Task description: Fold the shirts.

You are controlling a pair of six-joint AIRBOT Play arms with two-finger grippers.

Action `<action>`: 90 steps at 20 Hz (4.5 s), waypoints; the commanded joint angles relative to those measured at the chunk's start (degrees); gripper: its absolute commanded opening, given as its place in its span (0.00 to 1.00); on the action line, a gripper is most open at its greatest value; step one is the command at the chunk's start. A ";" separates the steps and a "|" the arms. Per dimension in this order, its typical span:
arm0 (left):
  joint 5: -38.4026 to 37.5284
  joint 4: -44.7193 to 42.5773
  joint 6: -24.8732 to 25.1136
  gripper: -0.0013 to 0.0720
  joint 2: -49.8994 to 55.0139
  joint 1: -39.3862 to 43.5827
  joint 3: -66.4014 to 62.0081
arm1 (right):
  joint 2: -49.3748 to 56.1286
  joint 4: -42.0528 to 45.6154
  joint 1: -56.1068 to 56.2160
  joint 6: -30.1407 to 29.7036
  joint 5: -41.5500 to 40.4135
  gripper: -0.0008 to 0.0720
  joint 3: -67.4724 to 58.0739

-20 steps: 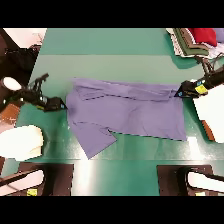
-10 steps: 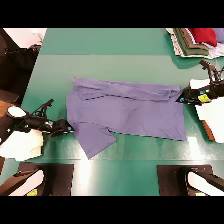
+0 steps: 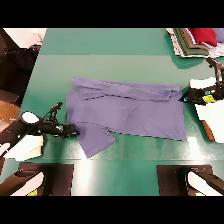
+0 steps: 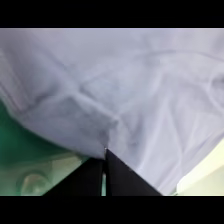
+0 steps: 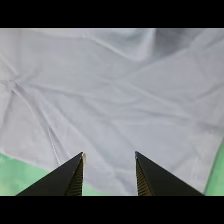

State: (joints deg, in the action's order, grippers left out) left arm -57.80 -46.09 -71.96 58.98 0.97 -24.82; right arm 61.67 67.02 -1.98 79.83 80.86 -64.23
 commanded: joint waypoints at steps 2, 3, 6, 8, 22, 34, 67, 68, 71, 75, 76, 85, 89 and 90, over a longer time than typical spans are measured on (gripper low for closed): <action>-0.57 0.48 -0.68 0.06 -0.07 1.07 -1.90 | -2.84 0.17 -5.70 0.00 6.05 0.53 3.23; -1.86 0.46 0.37 0.06 -0.07 1.07 -3.15 | -3.82 0.20 -8.61 0.00 6.38 0.53 6.47; -4.42 0.48 2.19 0.06 -0.07 1.07 -6.75 | -6.88 0.44 -18.69 -2.51 5.53 0.55 17.94; -4.57 0.50 2.58 0.06 -0.07 1.07 -8.07 | -7.28 0.42 -26.08 -3.34 5.68 0.69 24.63; -2.95 0.07 2.60 0.06 -0.07 1.07 -8.15 | 4.74 -5.68 -26.95 -7.08 -5.09 0.44 33.24; -15.65 -14.47 -4.72 0.06 -13.35 1.07 -8.55 | -14.69 3.67 -23.50 -4.68 5.18 0.03 26.73; 16.48 -13.92 -4.74 0.44 13.16 1.05 -33.70 | 25.07 -6.08 -2.19 4.35 -11.76 0.05 -13.27; 16.44 -13.88 -4.76 0.78 13.16 1.05 -33.70 | 25.90 -6.08 -2.25 4.63 -11.87 0.31 -14.49; 13.46 -13.92 -4.72 0.86 12.92 1.05 -35.01 | 26.53 -6.03 -2.95 2.49 -8.94 0.68 -16.90; 3.85 -13.92 -4.52 0.84 12.41 1.05 -38.60 | 22.53 -5.92 -6.51 -3.43 -4.07 0.68 -10.23; 2.58 -13.88 -4.52 0.84 12.44 1.07 -38.66 | 21.53 -6.01 -8.00 -4.31 -4.13 0.68 -7.89; -1.66 -13.29 -4.11 0.07 12.44 1.07 -38.66 | 27.26 -17.11 -18.84 -17.31 -3.17 0.98 1.18; -0.76 -13.14 -4.13 0.07 12.44 1.07 -38.66 | 32.65 -19.56 -17.31 -20.87 -2.93 0.98 1.07; -0.72 -13.05 -4.13 0.07 12.44 1.07 -38.66 | 33.53 -19.50 -16.59 -20.98 -3.34 0.98 1.07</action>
State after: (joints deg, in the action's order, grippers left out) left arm -58.76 -59.33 -76.16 71.46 2.07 -63.44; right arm 91.98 48.64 -19.46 61.80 78.26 -63.44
